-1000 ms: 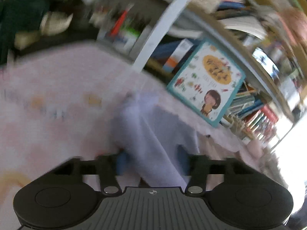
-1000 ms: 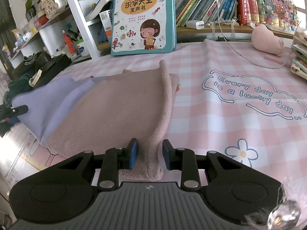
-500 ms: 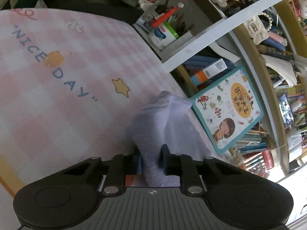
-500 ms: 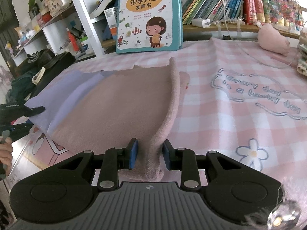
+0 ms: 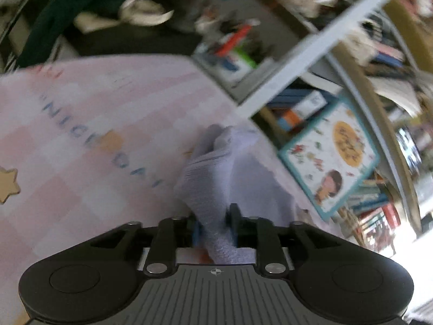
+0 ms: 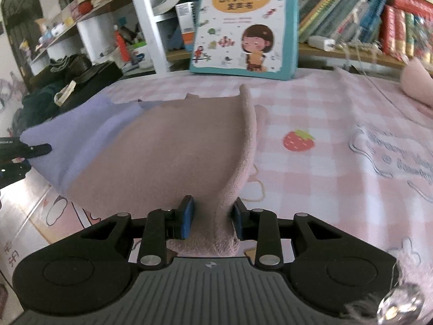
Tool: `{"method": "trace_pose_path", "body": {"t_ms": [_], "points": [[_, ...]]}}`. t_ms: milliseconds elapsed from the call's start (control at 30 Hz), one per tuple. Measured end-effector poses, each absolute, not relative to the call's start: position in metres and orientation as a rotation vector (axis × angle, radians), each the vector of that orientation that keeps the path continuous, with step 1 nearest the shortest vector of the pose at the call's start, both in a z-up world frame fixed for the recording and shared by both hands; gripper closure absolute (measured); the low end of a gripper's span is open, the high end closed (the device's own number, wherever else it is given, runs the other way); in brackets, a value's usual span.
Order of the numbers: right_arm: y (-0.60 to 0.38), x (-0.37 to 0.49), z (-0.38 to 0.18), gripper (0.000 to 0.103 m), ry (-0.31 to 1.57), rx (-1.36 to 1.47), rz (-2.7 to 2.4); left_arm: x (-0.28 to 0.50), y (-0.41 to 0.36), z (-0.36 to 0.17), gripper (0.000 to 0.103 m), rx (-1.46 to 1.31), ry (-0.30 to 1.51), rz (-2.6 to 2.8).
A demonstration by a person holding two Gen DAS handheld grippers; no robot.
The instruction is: Fold clothes
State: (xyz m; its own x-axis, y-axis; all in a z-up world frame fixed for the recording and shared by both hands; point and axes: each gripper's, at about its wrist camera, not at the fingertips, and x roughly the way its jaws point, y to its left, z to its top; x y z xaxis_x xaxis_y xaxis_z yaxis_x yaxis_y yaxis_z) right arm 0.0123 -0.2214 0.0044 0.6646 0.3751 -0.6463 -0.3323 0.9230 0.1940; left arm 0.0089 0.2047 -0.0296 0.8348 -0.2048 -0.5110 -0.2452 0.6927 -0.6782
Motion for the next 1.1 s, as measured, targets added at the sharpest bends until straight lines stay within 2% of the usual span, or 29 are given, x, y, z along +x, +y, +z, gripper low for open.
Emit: {"method": "trace_pose_path", "body": {"t_ms": [200, 433, 500, 600, 733, 800, 967, 1100], "points": [[-0.213, 0.02, 0.006, 0.073, 0.749, 0.011, 0.422, 0.018, 0.21, -0.041, 0.072, -0.872, 0.562, 0.034], [-0.21, 0.022, 0.006, 0.073, 0.751, -0.004, 0.424, 0.02, 0.212, -0.046, 0.077, -0.89, 0.523, 0.028], [-0.209, 0.023, 0.006, 0.073, 0.753, -0.012, 0.421, 0.021, 0.212, -0.045, 0.082, -0.87, 0.525, 0.027], [-0.206, 0.023, 0.007, 0.073, 0.755, -0.024, 0.415, 0.02, 0.206, -0.035, 0.087, -0.795, 0.517, 0.014], [-0.203, 0.023, 0.007, 0.073, 0.754, -0.037, 0.41, 0.011, 0.184, -0.002, 0.088, -0.579, 0.453, -0.024], [-0.202, 0.024, 0.007, 0.073, 0.751, -0.047, 0.411, 0.012, 0.183, 0.001, 0.087, -0.556, 0.461, -0.036], [-0.201, 0.025, 0.006, 0.072, 0.748, -0.057, 0.418, 0.019, 0.203, -0.019, 0.087, -0.702, 0.513, -0.023], [-0.2, 0.025, 0.006, 0.072, 0.749, -0.064, 0.421, 0.024, 0.216, -0.035, 0.083, -0.809, 0.55, -0.01]]}}
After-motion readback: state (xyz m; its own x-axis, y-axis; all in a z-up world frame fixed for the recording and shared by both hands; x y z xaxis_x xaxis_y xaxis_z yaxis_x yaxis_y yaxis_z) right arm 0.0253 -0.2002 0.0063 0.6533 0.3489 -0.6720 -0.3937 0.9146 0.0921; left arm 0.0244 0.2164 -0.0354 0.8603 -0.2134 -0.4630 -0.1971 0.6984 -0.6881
